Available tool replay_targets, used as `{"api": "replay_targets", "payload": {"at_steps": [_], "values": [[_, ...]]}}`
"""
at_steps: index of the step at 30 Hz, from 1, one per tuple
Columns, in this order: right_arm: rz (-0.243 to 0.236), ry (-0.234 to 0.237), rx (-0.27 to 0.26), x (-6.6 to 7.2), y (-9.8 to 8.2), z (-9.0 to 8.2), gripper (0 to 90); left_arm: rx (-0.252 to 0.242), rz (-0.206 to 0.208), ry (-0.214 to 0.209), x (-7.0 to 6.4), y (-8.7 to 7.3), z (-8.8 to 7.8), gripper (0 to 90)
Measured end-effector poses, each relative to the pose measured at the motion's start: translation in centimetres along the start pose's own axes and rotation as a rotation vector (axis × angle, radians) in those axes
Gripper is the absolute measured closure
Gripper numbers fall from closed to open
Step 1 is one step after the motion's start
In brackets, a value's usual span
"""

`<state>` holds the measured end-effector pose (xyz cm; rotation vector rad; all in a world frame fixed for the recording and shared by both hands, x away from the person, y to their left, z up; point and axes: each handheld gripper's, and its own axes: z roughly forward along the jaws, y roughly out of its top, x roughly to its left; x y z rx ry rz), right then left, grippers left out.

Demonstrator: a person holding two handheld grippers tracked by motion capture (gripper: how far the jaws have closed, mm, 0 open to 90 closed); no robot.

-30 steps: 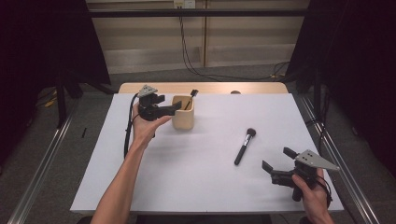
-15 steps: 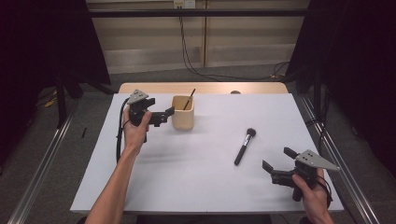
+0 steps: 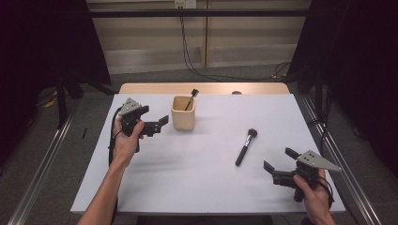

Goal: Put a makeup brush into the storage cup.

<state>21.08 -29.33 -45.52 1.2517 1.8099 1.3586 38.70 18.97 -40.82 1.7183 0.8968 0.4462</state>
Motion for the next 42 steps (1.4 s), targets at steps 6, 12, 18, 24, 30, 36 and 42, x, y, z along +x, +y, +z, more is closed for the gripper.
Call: {"api": "replay_targets", "payload": {"at_steps": [6, 12, 18, 24, 30, 36, 42], "values": [[0.001, 0.001, 0.002, 0.0, 0.0, 0.0, 0.7, -0.007, -0.018, 0.012, -0.4, -1.5, -0.7, 3.8], [0.005, 0.002, 0.000, 0.1, 0.0, -0.1, 0.7, -0.039, 0.021, 0.010, -1.5, -1.8, -2.0, 3.9], [0.002, -0.001, 0.001, 0.1, 0.0, -0.1, 0.7, -0.029, 0.000, 0.033, -2.2, -2.6, -3.1, 3.2], [0.004, -0.006, 0.003, 0.1, 0.0, -0.2, 0.7, -0.035, 0.007, 0.041, -2.6, -3.3, -4.5, 3.6], [0.010, -0.009, 0.000, 0.2, 0.0, -0.3, 0.7, -0.008, 0.030, 0.010, -2.7, -4.2, -6.0, 5.3], [0.018, -0.013, -0.001, 0.2, -0.1, -0.1, 0.7, -0.030, 0.049, 0.016, -3.0, -4.9, -7.7, 4.0], [0.024, -0.016, -0.001, 0.2, 0.0, 0.0, 0.7, -0.048, 0.048, 0.032, -3.1, -5.7, -9.4, 3.0]]}}
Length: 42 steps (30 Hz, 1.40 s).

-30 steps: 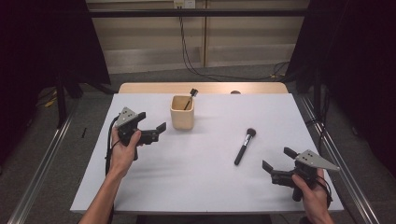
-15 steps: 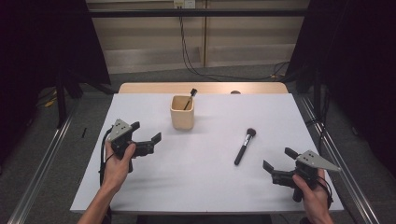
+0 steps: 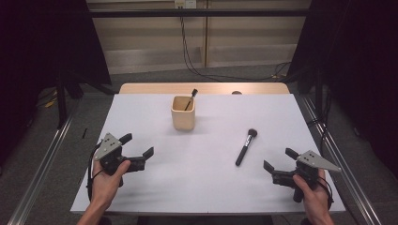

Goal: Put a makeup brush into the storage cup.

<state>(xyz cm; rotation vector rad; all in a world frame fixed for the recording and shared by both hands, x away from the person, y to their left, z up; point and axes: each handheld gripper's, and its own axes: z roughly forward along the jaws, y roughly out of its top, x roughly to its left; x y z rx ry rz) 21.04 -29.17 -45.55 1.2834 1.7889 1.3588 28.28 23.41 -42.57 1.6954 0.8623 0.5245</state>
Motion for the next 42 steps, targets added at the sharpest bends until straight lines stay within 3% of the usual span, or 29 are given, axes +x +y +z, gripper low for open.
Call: {"api": "replay_targets", "payload": {"at_steps": [5, 7, 11, 12, 15, 22, 25, 29, 31, 34, 42], "values": [[-0.004, 0.000, 0.001, 0.1, 0.0, 0.0, 0.7, -0.006, -0.021, 0.011, 0.2, -0.8, -1.3, 3.1], [-0.008, 0.000, -0.001, 0.1, 0.0, -0.1, 0.7, -0.001, -0.011, 0.030, 0.2, -1.1, -1.8, 3.1], [-0.006, -0.003, -0.002, 0.0, 0.0, -0.2, 0.7, 0.008, -0.031, 0.051, -0.6, -2.0, -2.4, 3.2], [-0.005, -0.003, -0.001, 0.0, 0.0, -0.2, 0.7, 0.010, -0.016, 0.053, -0.7, -2.0, -2.6, 3.4], [-0.007, -0.004, -0.005, -0.1, 0.0, -0.3, 0.7, -0.011, -0.030, 0.051, -0.6, -1.9, -3.2, 3.3], [-0.005, -0.007, -0.004, -0.1, 0.0, -0.3, 0.7, -0.003, -0.004, 0.060, -0.8, -2.2, -3.9, 3.6], [-0.004, -0.007, -0.013, 0.0, 0.0, -0.3, 0.7, -0.008, -0.028, 0.057, -0.6, -2.5, -4.0, 3.9], [0.000, -0.004, -0.014, 0.0, 0.0, -0.4, 0.7, -0.004, -0.021, 0.058, -0.7, -2.9, -4.2, 3.9], [-0.002, -0.004, -0.015, -0.1, 0.0, -0.4, 0.7, -0.017, -0.044, 0.058, -0.7, -2.8, -4.4, 3.9], [-0.008, -0.008, -0.021, 0.0, 0.1, -0.4, 0.7, -0.023, -0.030, 0.075, -0.8, -2.9, -4.7, 3.9], [0.011, -0.003, -0.034, 0.2, 0.5, -0.1, 0.7, -0.016, -0.034, 0.054, -0.7, -3.1, -5.2, 3.9]]}}
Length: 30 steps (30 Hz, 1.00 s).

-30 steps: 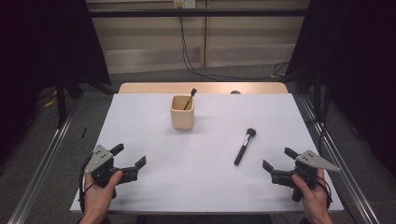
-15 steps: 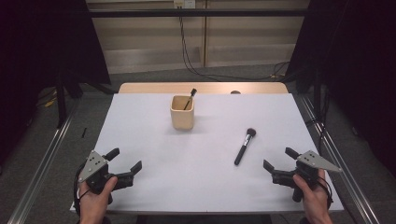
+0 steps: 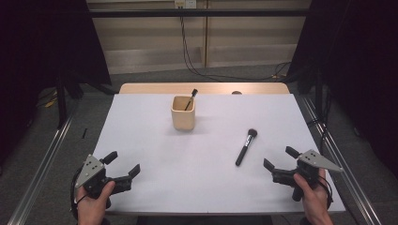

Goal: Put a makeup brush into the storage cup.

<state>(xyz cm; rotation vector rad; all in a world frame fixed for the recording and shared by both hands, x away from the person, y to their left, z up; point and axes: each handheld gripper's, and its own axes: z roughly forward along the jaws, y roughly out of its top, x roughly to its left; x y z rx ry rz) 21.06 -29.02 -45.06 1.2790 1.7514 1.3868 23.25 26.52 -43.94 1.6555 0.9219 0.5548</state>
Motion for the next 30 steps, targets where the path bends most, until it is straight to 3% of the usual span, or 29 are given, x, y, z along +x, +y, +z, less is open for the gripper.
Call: {"api": "replay_targets", "payload": {"at_steps": [10, 16, 23, 25, 30], "values": [[-0.005, 0.032, 0.000, 0.0, 1.2, 1.5, 0.4, -0.002, 0.027, 0.005, -0.2, 0.1, -0.4, 4.0], [-0.009, 0.055, 0.042, 0.2, 1.9, 3.3, 0.1, 0.008, 0.034, 0.008, -0.1, 0.0, -0.3, 4.0], [-0.028, 0.040, 0.104, 0.5, 2.4, 5.5, 0.9, 0.008, 0.033, 0.008, 0.1, 0.1, -0.3, 4.0], [-0.012, 0.027, 0.133, 0.5, 2.7, 6.0, 2.2, 0.008, 0.039, 0.019, 0.2, 0.1, -0.3, 4.0], [0.000, 0.012, 0.139, 0.0, 3.1, 7.1, 2.5, -0.006, 0.010, 0.011, 0.5, 0.1, -0.3, 4.0]]}}
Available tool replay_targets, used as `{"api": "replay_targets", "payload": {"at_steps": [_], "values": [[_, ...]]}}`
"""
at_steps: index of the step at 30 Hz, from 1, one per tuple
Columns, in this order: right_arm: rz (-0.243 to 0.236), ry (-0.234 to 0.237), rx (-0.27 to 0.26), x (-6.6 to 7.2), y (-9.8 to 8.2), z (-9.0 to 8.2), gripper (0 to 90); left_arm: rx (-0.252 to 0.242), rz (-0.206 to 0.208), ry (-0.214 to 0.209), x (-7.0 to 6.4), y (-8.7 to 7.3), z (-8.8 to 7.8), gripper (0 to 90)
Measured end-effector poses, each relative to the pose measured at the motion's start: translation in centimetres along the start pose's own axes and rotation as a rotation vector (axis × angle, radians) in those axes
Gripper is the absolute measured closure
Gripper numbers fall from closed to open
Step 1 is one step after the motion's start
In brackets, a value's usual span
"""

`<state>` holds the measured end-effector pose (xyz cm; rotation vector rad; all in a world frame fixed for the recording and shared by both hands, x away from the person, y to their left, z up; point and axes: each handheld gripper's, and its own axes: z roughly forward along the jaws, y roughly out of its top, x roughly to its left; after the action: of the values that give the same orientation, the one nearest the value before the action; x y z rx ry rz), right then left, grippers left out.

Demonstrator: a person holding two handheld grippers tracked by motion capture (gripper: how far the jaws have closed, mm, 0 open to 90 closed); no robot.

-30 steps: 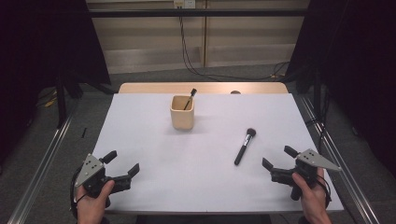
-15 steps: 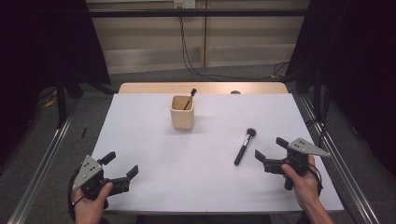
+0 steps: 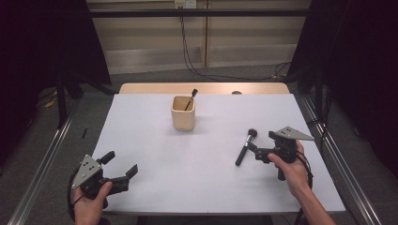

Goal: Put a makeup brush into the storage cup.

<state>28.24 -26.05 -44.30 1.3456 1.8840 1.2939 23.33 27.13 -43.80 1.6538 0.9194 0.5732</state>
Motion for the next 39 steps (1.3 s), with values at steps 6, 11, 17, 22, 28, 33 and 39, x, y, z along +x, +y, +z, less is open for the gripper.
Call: {"api": "replay_targets", "payload": {"at_steps": [6, 11, 17, 22, 28, 33, 39], "values": [[0.004, -0.007, 0.020, -0.4, 0.8, 0.8, 2.3, -0.001, -0.018, 0.004, 0.4, 0.0, -0.2, 4.0], [0.006, -0.009, 0.072, -0.6, 1.1, 1.6, 2.4, 0.005, -0.014, 0.001, 0.4, 0.0, 0.0, 4.0], [0.000, 0.007, 0.125, -0.4, 1.4, 2.6, 3.6, 0.010, -0.007, 0.001, 0.3, 0.0, 0.1, 4.0], [0.008, 0.021, 0.170, -0.4, 1.2, 2.9, 4.4, 0.019, 0.010, 0.005, 0.2, 0.0, 0.3, 4.0], [0.033, 0.025, 0.240, -0.6, 1.2, 3.1, 6.8, 0.018, 0.011, 0.014, 0.3, 0.1, 0.3, 4.0], [0.032, 0.026, 0.359, -0.4, 1.4, 3.7, 6.2, 0.019, 0.018, 0.013, 0.3, 0.1, 0.4, 4.0], [0.029, 0.038, 0.466, 0.1, 1.9, 4.6, 6.5, 0.021, 0.020, 0.012, 0.3, 0.1, 0.5, 4.0]]}}
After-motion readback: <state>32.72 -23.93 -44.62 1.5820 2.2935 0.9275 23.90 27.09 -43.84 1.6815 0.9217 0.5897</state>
